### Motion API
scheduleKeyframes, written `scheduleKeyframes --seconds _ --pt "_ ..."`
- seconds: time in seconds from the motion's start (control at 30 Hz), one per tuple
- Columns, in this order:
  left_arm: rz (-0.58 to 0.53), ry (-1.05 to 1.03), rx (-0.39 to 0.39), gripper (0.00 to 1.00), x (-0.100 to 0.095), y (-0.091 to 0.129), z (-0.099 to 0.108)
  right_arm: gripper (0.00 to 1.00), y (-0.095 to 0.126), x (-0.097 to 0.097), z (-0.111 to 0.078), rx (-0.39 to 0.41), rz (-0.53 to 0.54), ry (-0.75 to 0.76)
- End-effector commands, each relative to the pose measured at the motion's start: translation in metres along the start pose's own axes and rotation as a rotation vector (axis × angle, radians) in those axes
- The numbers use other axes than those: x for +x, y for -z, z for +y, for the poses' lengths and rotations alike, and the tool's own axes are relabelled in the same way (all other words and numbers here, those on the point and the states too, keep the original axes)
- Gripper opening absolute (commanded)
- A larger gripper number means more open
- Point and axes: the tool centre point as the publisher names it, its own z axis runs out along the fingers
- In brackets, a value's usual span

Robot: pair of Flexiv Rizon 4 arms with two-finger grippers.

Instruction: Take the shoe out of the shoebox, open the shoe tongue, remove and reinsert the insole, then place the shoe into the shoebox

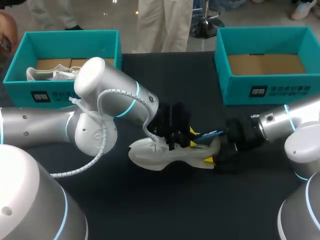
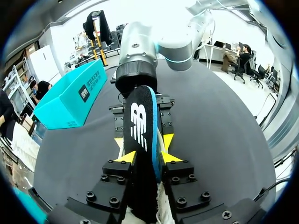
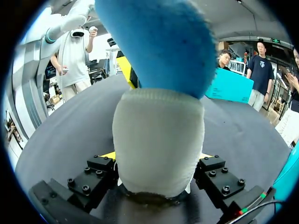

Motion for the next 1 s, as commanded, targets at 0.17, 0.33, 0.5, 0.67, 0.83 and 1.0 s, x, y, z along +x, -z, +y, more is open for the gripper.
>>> scheduleKeyframes --seconds 0.17,0.33,0.5,0.67,0.83,1.0 --pt "-0.034 0.017 -0.023 0.0 -0.003 -0.006 0.004 0.0 -0.002 0.0 0.0 0.004 -0.001 -0.001" --pt "-0.014 0.02 0.006 0.0 0.002 0.003 0.001 0.0 -0.002 0.0 0.0 0.004 -0.001 -0.001" --pt "0.017 0.033 0.047 0.0 0.004 0.012 -0.004 0.0 -0.002 0.0 0.0 0.004 -0.001 -0.001" --pt "0.056 0.055 0.1 0.0 0.003 0.021 -0.011 0.0 -0.002 0.0 0.0 0.004 -0.001 -0.001" --pt "0.091 0.069 0.157 0.0 0.002 0.034 -0.021 0.0 -0.002 0.0 0.0 0.004 -0.001 -0.001" --pt "0.127 0.072 0.179 0.0 0.002 0.041 -0.028 0.0 -0.002 0.0 0.0 0.004 -0.001 -0.001"
